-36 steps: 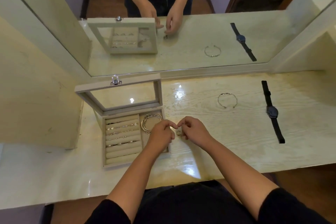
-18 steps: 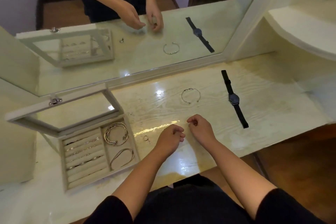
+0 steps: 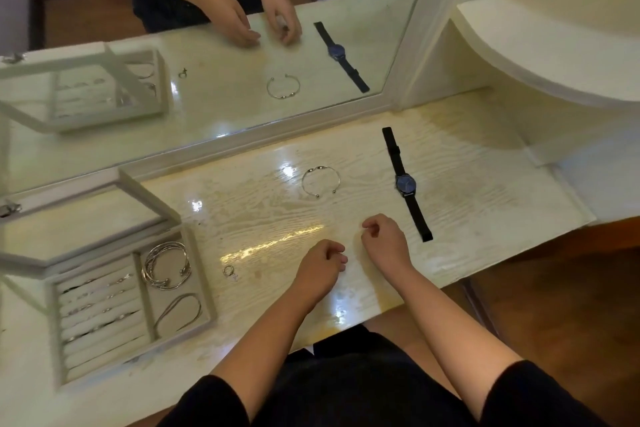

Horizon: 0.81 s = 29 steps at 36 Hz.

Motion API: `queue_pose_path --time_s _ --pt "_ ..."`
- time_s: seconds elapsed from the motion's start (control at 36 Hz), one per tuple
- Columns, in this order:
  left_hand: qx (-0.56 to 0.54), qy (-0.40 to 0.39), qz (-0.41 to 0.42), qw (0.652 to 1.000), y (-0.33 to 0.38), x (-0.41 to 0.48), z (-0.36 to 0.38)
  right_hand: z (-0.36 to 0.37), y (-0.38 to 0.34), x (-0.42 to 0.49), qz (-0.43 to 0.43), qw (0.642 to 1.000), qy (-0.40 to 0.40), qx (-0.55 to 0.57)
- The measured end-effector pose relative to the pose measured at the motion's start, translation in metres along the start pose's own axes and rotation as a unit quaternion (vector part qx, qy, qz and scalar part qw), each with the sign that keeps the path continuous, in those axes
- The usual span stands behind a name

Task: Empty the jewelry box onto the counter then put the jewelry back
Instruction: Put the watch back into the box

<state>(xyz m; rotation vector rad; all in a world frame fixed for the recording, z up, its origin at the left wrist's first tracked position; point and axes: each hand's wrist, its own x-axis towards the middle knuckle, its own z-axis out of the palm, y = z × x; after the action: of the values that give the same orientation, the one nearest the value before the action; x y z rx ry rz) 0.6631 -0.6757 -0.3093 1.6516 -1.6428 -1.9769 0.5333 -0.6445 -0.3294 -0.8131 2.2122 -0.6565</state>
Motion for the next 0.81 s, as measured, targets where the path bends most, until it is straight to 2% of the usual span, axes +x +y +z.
queue_pose_path --time_s 0.36,0.58,0.81 --pt "0.010 -0.005 -0.004 1.000 0.015 0.010 0.025 -0.031 0.014 0.016 0.027 0.992 0.098 -0.073" --pt "0.013 -0.001 -0.007 1.000 0.018 0.014 0.034 -0.045 0.023 0.021 0.048 0.983 0.089 -0.151" --pt "0.010 0.009 -0.005 1.000 0.023 0.019 0.042 -0.058 0.024 0.032 0.128 0.981 0.072 -0.125"
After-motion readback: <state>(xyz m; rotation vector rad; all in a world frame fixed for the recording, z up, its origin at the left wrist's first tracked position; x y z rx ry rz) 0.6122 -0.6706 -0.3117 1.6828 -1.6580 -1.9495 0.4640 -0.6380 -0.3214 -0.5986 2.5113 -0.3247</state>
